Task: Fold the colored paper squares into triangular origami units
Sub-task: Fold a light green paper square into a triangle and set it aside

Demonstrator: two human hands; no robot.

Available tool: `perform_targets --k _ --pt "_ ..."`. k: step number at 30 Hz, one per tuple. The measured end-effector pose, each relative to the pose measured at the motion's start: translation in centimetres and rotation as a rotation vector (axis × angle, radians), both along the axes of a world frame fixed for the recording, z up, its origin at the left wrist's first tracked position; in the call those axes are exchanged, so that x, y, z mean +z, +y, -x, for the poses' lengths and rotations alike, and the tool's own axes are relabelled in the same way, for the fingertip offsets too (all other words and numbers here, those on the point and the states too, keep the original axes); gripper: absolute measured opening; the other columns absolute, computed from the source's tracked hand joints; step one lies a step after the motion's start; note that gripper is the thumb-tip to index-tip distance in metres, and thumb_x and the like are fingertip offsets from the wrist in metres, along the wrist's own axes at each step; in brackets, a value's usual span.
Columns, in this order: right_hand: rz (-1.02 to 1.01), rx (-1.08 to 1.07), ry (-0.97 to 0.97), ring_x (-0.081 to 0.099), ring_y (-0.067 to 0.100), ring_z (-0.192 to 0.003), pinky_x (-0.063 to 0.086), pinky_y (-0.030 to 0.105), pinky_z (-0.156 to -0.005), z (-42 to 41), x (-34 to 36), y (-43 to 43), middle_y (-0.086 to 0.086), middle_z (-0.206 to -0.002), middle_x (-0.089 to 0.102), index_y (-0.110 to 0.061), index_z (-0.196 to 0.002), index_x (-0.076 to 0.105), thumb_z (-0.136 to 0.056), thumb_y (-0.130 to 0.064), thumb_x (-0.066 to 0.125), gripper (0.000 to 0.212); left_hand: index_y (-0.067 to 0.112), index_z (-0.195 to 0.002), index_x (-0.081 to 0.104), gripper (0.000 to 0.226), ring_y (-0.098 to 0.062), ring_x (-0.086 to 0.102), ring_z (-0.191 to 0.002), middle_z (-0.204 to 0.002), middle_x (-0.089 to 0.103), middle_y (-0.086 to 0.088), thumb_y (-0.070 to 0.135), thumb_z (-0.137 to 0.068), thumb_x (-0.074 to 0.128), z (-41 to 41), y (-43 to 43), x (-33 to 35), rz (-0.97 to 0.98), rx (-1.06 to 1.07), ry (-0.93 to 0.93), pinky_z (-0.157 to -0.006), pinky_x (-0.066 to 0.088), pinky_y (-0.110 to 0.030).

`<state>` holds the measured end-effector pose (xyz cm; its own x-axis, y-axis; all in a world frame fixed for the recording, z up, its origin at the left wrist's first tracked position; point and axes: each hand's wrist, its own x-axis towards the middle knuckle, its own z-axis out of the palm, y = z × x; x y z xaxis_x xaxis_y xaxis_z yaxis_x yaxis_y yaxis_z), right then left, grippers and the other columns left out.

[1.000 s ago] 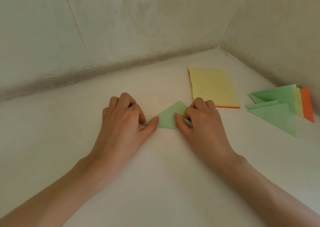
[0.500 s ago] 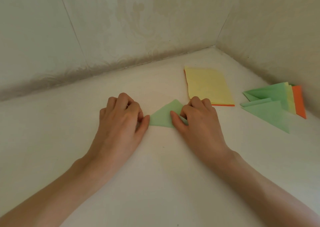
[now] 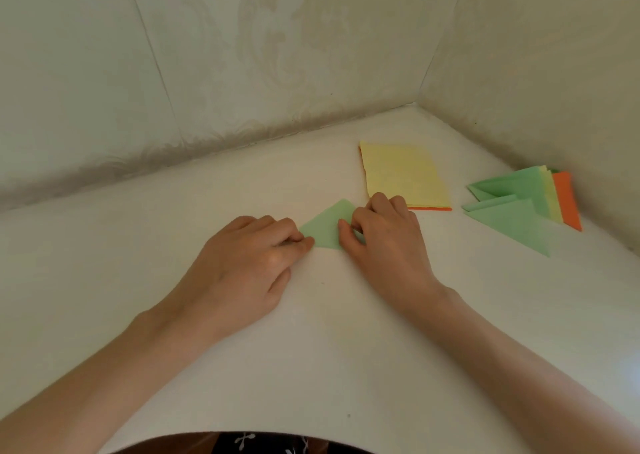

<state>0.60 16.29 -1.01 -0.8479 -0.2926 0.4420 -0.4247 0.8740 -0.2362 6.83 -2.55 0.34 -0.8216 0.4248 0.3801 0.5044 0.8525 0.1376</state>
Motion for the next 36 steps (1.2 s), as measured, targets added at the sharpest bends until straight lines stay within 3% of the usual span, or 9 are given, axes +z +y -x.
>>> perform_targets --k 8,12,14,16,19,21,24,30,36 --pt "-0.079 0.010 -0.107 0.030 0.021 -0.083 0.024 0.032 -0.071 -0.4 0.9 0.1 0.002 -0.083 0.037 -0.009 -0.077 0.055 -0.095 -0.029 0.048 0.027 0.014 -0.106 0.072 0.043 -0.020 0.063 -0.074 -0.096 0.067 0.004 0.023 -0.083 0.037 -1.2 0.8 0.8 0.022 0.084 -0.071 -0.064 0.051 -0.028" --pt "-0.100 -0.036 0.002 0.046 0.029 -0.081 0.039 0.037 -0.068 -0.9 1.3 0.4 0.010 -0.087 0.051 -0.006 -0.087 0.056 -0.085 -0.020 0.052 0.015 0.014 -0.116 0.067 0.045 -0.017 0.063 -0.086 -0.111 0.065 0.005 0.027 -0.087 0.035 -2.0 0.7 0.3 0.013 0.117 -0.121 -0.083 0.046 -0.028" --pt "-0.098 0.060 0.118 0.051 0.033 -0.086 0.045 0.039 -0.073 -1.5 1.5 0.7 0.013 -0.096 0.058 -0.008 -0.095 0.063 -0.072 -0.006 0.044 0.030 0.015 -0.120 0.065 0.046 -0.017 0.063 -0.094 -0.118 0.063 0.004 0.029 -0.089 0.034 -2.1 0.6 0.0 0.030 0.127 -0.145 -0.094 0.042 -0.033" --pt "-0.179 0.247 0.177 0.052 0.033 -0.095 0.038 0.038 -0.085 -2.2 1.5 0.9 0.012 -0.103 0.063 -0.011 -0.102 0.069 -0.065 -0.004 0.031 0.054 0.015 -0.121 0.064 0.047 -0.018 0.063 -0.097 -0.119 0.062 0.004 0.031 -0.089 0.033 -2.1 0.6 -0.1 0.061 0.138 -0.152 -0.098 0.040 -0.036" --pt "-0.265 0.367 0.163 0.061 0.031 -0.087 0.035 0.035 -0.089 -3.1 1.5 1.0 0.008 -0.095 0.067 -0.014 -0.104 0.073 -0.067 -0.004 0.027 0.060 0.015 -0.121 0.064 0.047 -0.017 0.061 -0.099 -0.118 0.062 0.003 0.030 -0.088 0.034 -2.2 0.6 -0.1 0.092 0.153 -0.141 -0.101 0.030 -0.034" --pt "-0.307 0.356 0.140 0.063 0.029 -0.087 0.040 0.037 -0.091 -3.0 1.7 1.6 0.006 -0.095 0.068 -0.017 -0.104 0.073 -0.068 -0.005 0.027 0.060 0.014 -0.120 0.065 0.048 -0.017 0.061 -0.100 -0.117 0.063 0.003 0.030 -0.088 0.033 -2.2 0.7 0.0 0.113 0.165 -0.131 -0.101 0.027 -0.034" --pt "-0.337 0.338 0.128 0.062 0.029 -0.091 0.034 0.038 -0.093 -2.8 1.9 3.2 0.005 -0.098 0.069 -0.018 -0.104 0.073 -0.065 -0.005 0.027 0.062 0.013 -0.119 0.065 0.048 -0.018 0.062 -0.100 -0.117 0.063 0.003 0.030 -0.088 0.033 -2.3 0.9 0.1 0.118 0.166 -0.129 -0.100 0.035 -0.037" --pt "-0.265 0.209 0.157 0.061 0.033 -0.097 0.033 0.041 -0.094 -3.8 2.3 6.6 0.006 -0.105 0.070 -0.008 -0.097 0.073 -0.066 -0.004 0.031 0.052 0.011 -0.121 0.064 0.048 -0.021 0.062 -0.099 -0.119 0.062 0.001 0.028 -0.089 0.033 -2.3 0.8 0.0 0.095 0.146 -0.120 -0.097 0.043 -0.038" --pt "-0.271 0.348 0.201 0.047 0.030 -0.124 0.022 0.044 -0.110 -3.5 2.8 3.1 0.012 -0.127 0.060 -0.006 -0.113 0.066 -0.071 -0.004 0.030 0.055 0.010 -0.117 0.065 0.047 -0.023 0.063 -0.094 -0.114 0.064 -0.002 0.028 -0.087 0.035 -2.0 0.9 0.1 0.139 0.137 -0.103 -0.089 0.043 -0.035"
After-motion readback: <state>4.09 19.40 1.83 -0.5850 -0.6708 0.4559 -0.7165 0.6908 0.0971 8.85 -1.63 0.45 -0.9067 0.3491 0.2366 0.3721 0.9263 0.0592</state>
